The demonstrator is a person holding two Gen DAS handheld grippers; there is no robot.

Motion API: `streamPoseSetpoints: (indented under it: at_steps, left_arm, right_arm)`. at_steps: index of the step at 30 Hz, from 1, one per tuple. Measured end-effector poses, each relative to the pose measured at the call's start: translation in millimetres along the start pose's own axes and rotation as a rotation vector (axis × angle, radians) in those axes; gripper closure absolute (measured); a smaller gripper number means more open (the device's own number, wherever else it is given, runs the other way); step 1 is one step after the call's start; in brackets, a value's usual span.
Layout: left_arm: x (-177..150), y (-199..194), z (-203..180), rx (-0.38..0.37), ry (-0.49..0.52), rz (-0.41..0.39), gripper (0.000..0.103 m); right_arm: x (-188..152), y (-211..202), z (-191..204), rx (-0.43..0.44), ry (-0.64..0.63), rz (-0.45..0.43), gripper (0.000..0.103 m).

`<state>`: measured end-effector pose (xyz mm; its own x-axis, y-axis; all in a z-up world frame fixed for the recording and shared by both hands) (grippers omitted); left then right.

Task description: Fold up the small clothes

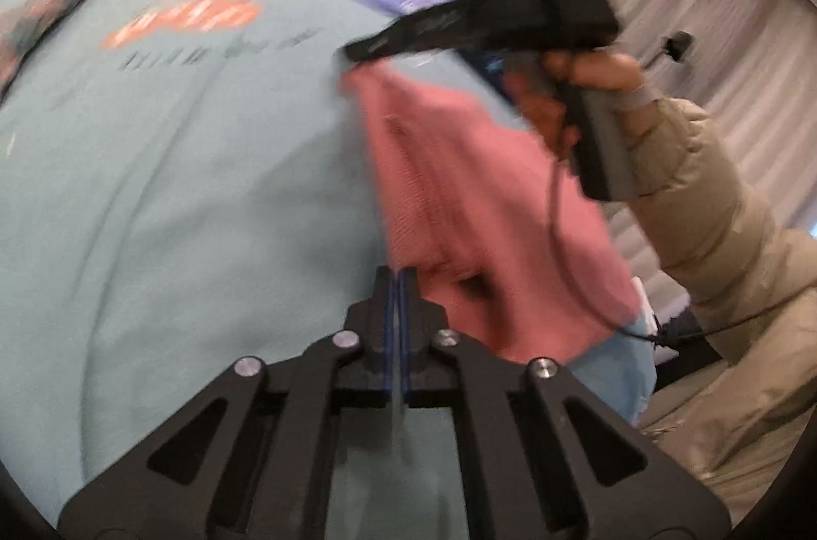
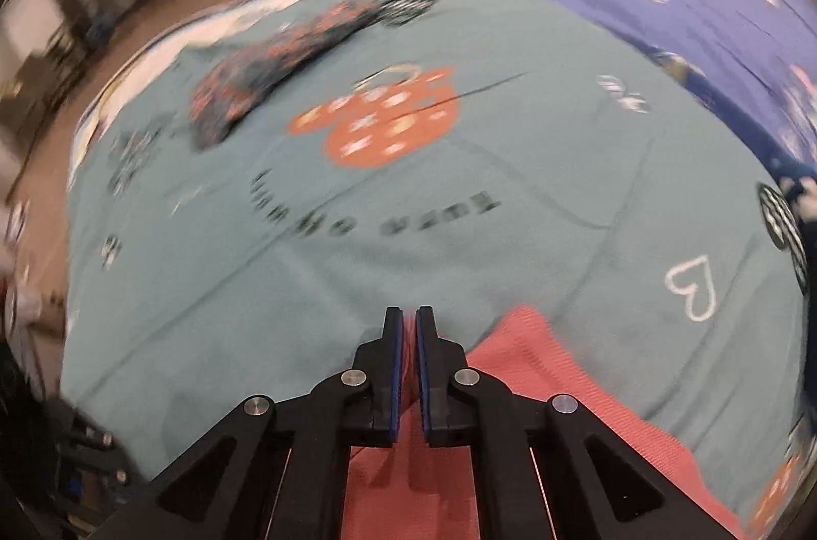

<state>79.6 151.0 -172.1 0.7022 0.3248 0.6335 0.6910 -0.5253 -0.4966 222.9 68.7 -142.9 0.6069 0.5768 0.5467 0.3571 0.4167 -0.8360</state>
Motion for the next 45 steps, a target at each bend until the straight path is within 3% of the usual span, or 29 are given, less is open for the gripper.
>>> streamPoseSetpoints:
  at_steps: [2,4,9,12,14,15,16,17,18,20,25,30,31,32,33,35,38,41,43,45]
  left_arm:
    - [1.0,-9.1,5.7,-0.019,-0.052,-0.020,0.103]
    - [3.3,-21.5,3.7,-0.001,-0.029,-0.049,0.103]
    - [10.6,-35.2,-9.0,-0.071,-0.031,-0.080,0.100]
    - [18.5,-25.0,-25.3,-0.093,0.003,-0.085,0.083]
    - [18.5,-15.0,-34.6,-0.129,0.024,-0.073,0.064]
    - [16.5,-7.0,-37.7,-0.119,0.036,-0.058,0.061]
    - [12.8,3.9,-35.0,-0.077,0.056,-0.027,0.061]
    - [4.6,17.8,-26.2,0.019,0.077,0.023,0.066]
    - [2.9,17.9,-26.3,0.032,0.084,0.020,0.068]
    - [0.9,5.0,-30.7,0.015,0.070,0.010,0.068]
    - [-9.8,-25.9,-49.2,-0.150,0.037,0.008,0.066]
    - [-21.4,-5.1,-47.1,-0.076,0.068,0.085,0.064]
    - [-21.7,-3.9,-46.5,-0.099,0.053,0.086,0.073]
    - [-21.7,-3.7,-46.7,-0.116,0.041,0.094,0.098]
    - [-20.7,-5.3,-47.2,-0.143,0.020,0.109,0.097]
    - [-17.3,-26.7,-57.6,-0.191,0.060,0.068,0.097]
    - [-17.4,-50.0,-59.4,-0.168,0.147,0.046,0.097]
    - [-15.5,-51.6,-44.0,-0.108,0.133,0.043,0.097]
    - [-17.4,-50.4,-39.6,-0.112,0.104,0.049,0.097]
    - [-18.2,-42.8,-40.6,-0.122,0.083,0.057,0.088]
  right_arm:
    - [2.1,-4.4,-7.4,0.056,0.084,-0.018,0.099]
    - [1.4,-20.3,-10.5,0.089,0.133,-0.039,0.098]
    - [-25.0,-75.8,11.4,0.054,0.004,-0.084,0.094]
    - [-60.1,-92.0,22.8,0.042,-0.003,-0.055,0.093]
    - [-80.0,-88.6,20.6,0.027,0.032,-0.028,0.092]
    - [-86.3,-83.4,17.6,0.013,0.046,-0.019,0.091]
    - [-92.4,-75.8,11.6,-0.011,0.064,-0.013,0.089]
    - [-96.9,-67.1,3.9,-0.045,0.084,-0.010,0.087]
    - [-101.1,-62.5,-3.5,-0.049,0.128,-0.017,0.086]
    - [-105.8,-73.4,-7.3,-0.033,0.203,-0.055,0.086]
    - [-123.9,-121.6,11.1,-0.030,0.151,-0.154,0.081]
    - [-150.9,-144.3,21.6,0.008,0.195,-0.181,0.077]
    - [-155.5,-147.6,24.4,0.012,0.202,-0.186,0.077]
    - [-160.5,-151.9,27.0,0.015,0.208,-0.190,0.075]
    - [-166.7,-155.2,28.5,0.016,0.214,-0.192,0.072]
    - [-175.7,-158.8,28.0,0.006,0.219,-0.194,0.066]
    - [-191.7,-163.6,24.1,-0.014,0.233,-0.186,0.060]
    - [-201.0,-161.2,17.5,-0.020,0.265,-0.174,0.060]
    - [-206.4,-160.0,15.4,-0.014,0.291,-0.173,0.059]
    - [-209.1,-160.1,17.6,-0.004,0.303,-0.178,0.059]
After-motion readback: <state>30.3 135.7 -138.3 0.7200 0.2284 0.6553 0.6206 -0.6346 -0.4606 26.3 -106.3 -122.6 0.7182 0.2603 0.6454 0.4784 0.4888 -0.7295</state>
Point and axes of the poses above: each gripper's, at about its wrist camera, not at the fingertips, and y roughly the way its jaws point, z to its left, x to its top, the point moved 6 cm from there along y, roughly the way its jaws point, and after that the axes turned 9 degrees about -z, right-handed, at the moved point
